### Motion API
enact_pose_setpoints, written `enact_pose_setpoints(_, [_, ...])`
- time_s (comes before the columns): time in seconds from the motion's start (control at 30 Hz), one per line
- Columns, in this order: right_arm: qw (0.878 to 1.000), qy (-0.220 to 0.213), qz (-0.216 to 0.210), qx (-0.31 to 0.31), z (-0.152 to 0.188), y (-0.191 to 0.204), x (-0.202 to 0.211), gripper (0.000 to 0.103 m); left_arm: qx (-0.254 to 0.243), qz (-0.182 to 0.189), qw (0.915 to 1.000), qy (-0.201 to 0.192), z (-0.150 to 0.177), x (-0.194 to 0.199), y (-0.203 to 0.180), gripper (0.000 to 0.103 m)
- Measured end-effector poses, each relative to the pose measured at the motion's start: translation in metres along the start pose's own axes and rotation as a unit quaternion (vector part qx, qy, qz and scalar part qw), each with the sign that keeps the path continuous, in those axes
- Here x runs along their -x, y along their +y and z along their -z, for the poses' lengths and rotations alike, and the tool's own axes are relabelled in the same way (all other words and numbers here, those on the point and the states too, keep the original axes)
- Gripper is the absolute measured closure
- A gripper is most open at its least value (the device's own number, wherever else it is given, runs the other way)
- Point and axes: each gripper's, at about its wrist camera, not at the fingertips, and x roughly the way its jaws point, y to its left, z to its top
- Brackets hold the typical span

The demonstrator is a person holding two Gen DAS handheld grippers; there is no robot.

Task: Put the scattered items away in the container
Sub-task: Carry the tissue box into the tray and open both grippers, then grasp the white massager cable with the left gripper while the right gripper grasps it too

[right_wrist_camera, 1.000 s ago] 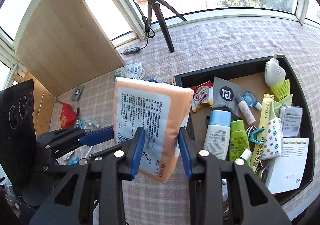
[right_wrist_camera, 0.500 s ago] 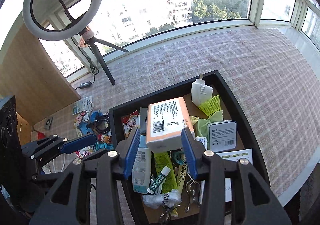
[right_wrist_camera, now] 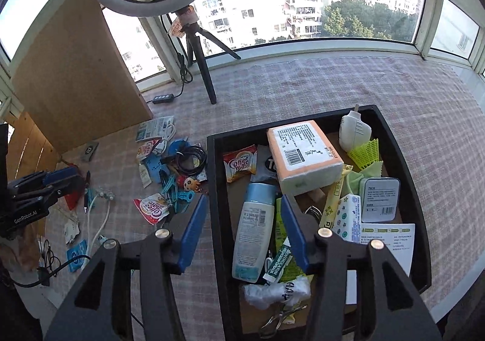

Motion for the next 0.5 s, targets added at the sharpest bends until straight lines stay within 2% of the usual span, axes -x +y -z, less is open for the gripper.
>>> enact_pose_setpoints(0.13, [0.999,-0.005,-0.002,0.042,0.016,0.034,-0.008,0.053,0.049,-0.046,0.9978,-0.004,0.038,0.020,0.054,0.061])
enact_pose_setpoints(0.23, [0.997,-0.006,-0.014,0.072,0.029,0.061,-0.015,0.053,0.101,-0.047,0.9938,-0.002,0.074,0.029,0.086,0.061])
enact_pose_setpoints(0.33, [0.995,0.000,-0.029,0.098,0.044,0.088,-0.026,0.053,0.141,-0.052,0.9886,0.000,0.111,0.032,0.103,0.061])
enact_pose_setpoints(0.5, [0.990,0.032,-0.065,0.123,0.064,0.124,-0.049,0.053,0.172,-0.065,0.9824,0.031,0.162,0.021,0.117,0.061])
